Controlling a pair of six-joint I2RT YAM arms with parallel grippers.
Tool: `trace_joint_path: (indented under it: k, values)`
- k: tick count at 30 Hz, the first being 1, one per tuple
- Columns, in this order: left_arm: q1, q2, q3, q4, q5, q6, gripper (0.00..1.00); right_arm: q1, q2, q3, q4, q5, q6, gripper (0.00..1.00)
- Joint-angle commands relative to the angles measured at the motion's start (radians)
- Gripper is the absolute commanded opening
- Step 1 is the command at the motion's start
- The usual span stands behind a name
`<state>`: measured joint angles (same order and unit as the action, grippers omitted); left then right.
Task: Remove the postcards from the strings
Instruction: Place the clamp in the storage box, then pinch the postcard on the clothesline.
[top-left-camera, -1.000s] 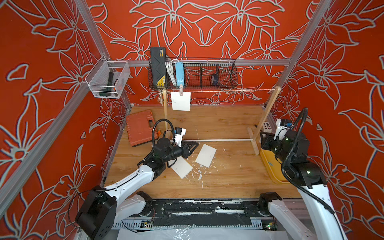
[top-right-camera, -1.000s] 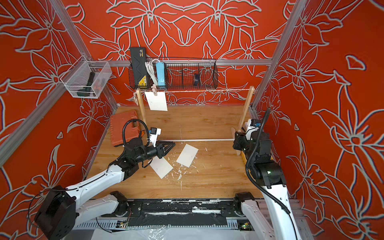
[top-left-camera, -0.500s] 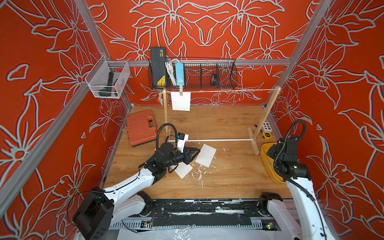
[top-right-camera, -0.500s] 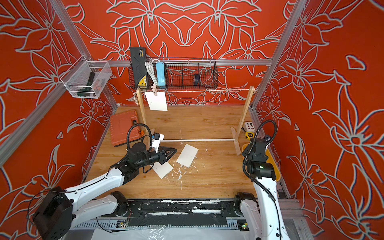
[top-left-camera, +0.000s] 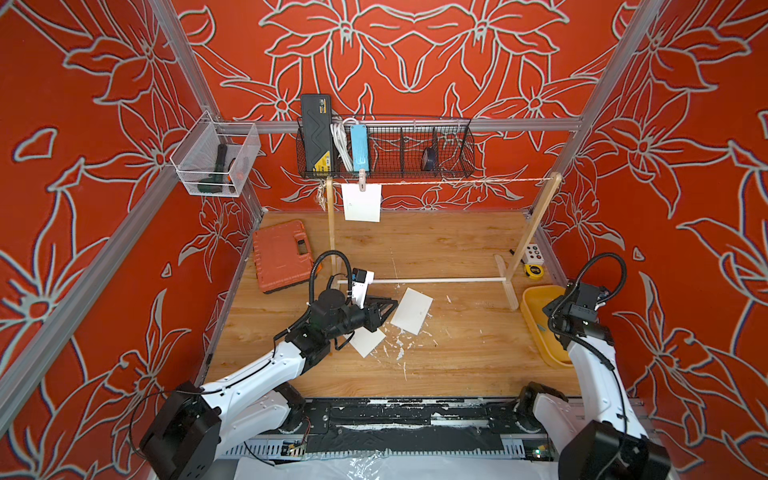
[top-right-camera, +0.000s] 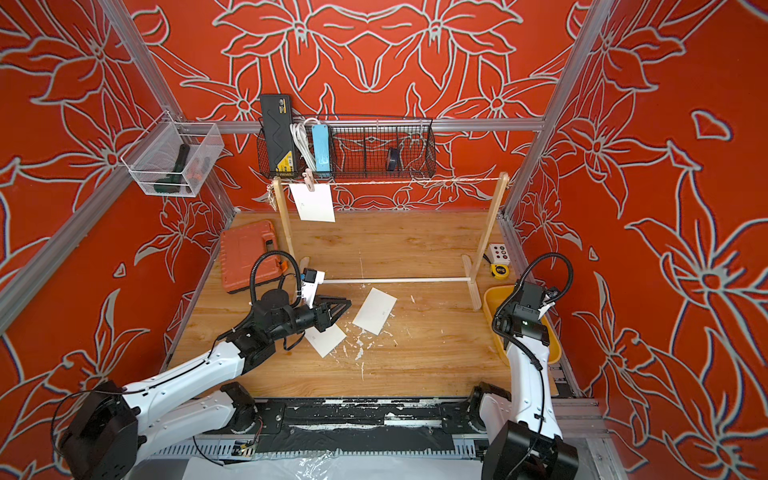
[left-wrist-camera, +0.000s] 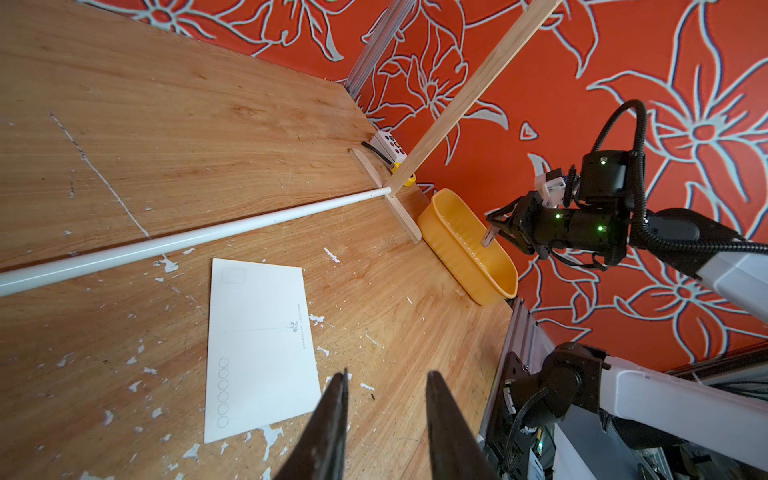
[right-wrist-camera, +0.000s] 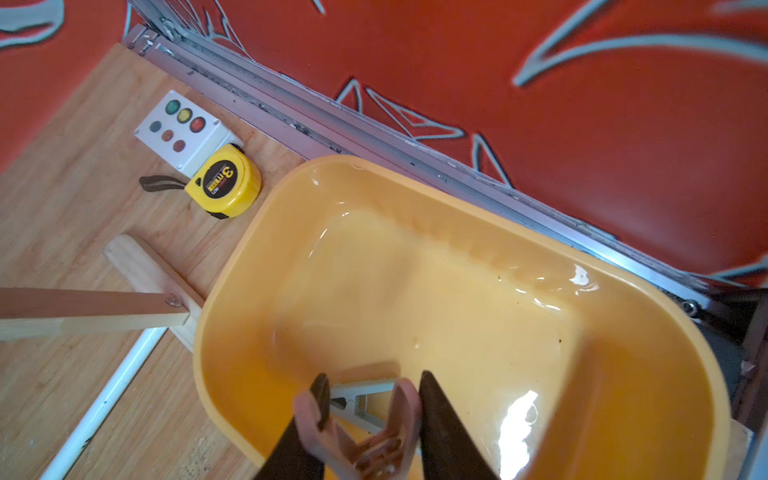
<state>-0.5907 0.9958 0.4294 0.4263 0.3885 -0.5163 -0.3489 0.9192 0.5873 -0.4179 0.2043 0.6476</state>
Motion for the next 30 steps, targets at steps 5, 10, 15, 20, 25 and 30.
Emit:
trace_joint_path:
  k: [5, 10, 15, 20, 25, 30]
  values:
    - [-0.006, -0.055, -0.007, -0.031, -0.034, 0.007, 0.32, -0.018, 0.001, -0.021, 0.048, -0.04, 0.051, 0.41]
    - [-0.005, -0.079, -0.008, -0.05, -0.056, 0.004, 0.34, -0.018, -0.031, 0.026, 0.007, -0.057, 0.052, 0.62]
    - [-0.005, -0.101, -0.007, -0.061, -0.089, 0.0, 0.39, -0.017, -0.039, 0.065, -0.024, -0.126, 0.065, 0.7]
    - [-0.005, -0.113, 0.019, -0.097, -0.144, -0.014, 0.52, 0.034, -0.065, 0.118, -0.057, -0.231, 0.051, 0.69]
    - [-0.003, -0.115, 0.046, -0.11, -0.21, -0.015, 0.63, 0.168, -0.125, 0.155, -0.093, -0.275, 0.03, 0.72]
    - [0.002, -0.128, 0.057, -0.081, -0.287, -0.022, 0.81, 0.301, -0.186, 0.224, -0.152, -0.311, -0.051, 0.84]
